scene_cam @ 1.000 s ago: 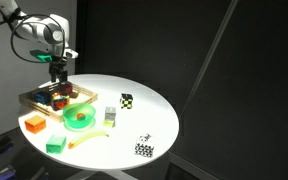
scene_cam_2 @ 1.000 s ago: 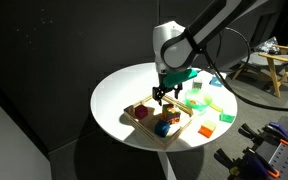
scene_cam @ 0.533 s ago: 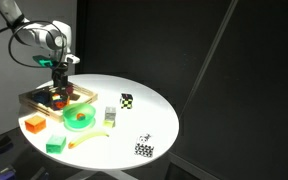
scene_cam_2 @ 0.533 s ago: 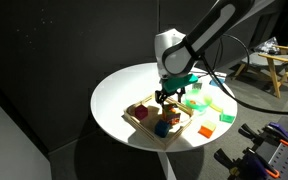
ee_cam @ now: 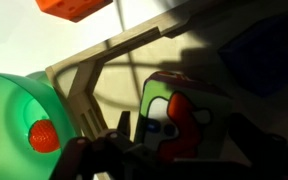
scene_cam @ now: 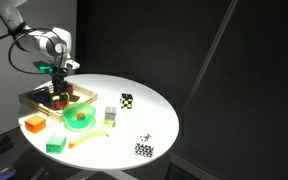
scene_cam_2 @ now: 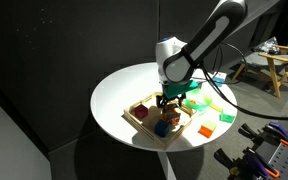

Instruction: Move the orange cube from the tray to the table

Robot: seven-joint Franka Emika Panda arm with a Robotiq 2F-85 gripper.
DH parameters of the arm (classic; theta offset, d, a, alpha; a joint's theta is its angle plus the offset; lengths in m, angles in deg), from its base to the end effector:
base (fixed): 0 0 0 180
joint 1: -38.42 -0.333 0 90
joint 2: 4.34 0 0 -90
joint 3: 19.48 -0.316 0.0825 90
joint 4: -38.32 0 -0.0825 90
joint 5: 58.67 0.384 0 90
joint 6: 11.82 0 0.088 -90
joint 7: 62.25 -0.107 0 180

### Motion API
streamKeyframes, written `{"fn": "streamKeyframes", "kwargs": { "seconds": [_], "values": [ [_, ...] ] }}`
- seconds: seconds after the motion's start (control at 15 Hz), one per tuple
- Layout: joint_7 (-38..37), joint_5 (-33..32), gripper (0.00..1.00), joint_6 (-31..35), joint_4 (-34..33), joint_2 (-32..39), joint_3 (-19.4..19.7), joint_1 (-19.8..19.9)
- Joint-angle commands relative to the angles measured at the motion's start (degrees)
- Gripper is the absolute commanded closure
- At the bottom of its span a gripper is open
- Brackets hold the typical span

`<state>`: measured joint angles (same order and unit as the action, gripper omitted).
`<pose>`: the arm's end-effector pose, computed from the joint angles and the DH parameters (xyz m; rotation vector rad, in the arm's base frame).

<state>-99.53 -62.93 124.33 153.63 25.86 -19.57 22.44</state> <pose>0.5625 0.1612 0.1750 2.9844 -0.4701 -0.1895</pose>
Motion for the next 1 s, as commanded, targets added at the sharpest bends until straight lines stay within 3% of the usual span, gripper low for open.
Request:
{"fn": "streamKeyframes", "kwargs": {
  "seconds": [0.0, 0.27, 0.33, 0.47, 0.6, 0.93],
  "values": [
    [-1.4, -1.0, 0.0, 2.1, 0.3, 0.7, 1.0, -1.2],
    [-1.1, -0.9, 0.03, 3.1, 0.3, 1.6, 1.5, -1.7],
    [-0.9, -1.0, 0.26, 3.2, 0.4, 1.5, 1.6, -1.7],
    [-0.2, -1.0, 0.3, 2.6, 0.5, 1.0, 1.5, -1.6],
    [1.4, -1.0, 0.45, 1.5, 0.9, -0.2, 0.9, -1.4],
    [7.0, -1.2, 0.67, -1.2, 1.5, -3.2, 0.0, -1.0]
  ]
}}
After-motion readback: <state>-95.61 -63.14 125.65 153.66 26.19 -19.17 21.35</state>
